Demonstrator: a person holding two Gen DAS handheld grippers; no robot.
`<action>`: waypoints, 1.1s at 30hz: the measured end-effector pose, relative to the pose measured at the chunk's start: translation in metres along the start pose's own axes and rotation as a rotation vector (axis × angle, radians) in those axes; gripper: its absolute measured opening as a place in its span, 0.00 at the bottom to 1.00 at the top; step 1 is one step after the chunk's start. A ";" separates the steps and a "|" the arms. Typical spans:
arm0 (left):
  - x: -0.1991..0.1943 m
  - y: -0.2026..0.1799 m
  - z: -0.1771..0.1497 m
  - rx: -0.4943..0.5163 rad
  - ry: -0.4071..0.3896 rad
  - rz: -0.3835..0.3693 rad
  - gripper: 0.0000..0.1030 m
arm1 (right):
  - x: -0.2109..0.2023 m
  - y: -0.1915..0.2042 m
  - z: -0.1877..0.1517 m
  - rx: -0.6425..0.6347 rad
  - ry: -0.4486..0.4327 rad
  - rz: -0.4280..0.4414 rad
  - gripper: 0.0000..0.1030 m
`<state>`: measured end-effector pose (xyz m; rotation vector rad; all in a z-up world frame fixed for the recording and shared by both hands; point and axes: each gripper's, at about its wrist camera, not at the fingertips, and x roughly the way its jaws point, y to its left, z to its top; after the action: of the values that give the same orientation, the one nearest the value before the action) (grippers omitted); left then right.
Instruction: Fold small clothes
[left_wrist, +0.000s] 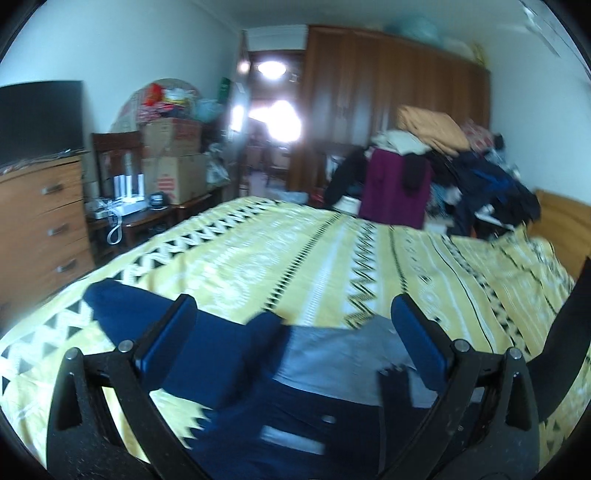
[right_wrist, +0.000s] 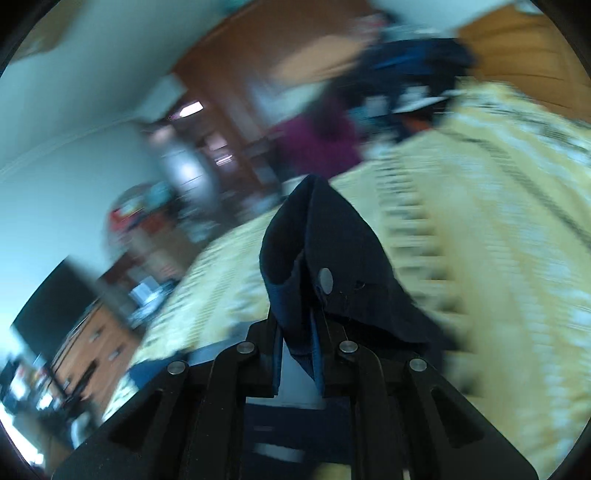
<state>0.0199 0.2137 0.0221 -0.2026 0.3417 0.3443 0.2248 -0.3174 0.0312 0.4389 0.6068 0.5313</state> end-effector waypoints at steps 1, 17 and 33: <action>-0.001 0.011 0.002 -0.013 0.001 0.007 1.00 | 0.026 0.030 -0.003 -0.028 0.028 0.055 0.17; 0.048 0.052 -0.042 -0.047 0.235 -0.132 1.00 | 0.247 0.172 -0.197 -0.101 0.466 0.208 0.44; 0.173 -0.069 -0.150 -0.167 0.752 -0.421 0.87 | 0.098 0.042 -0.246 0.158 0.374 0.019 0.55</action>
<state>0.1541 0.1631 -0.1692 -0.5602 0.9944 -0.1389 0.1230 -0.1709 -0.1694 0.4981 1.0098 0.5907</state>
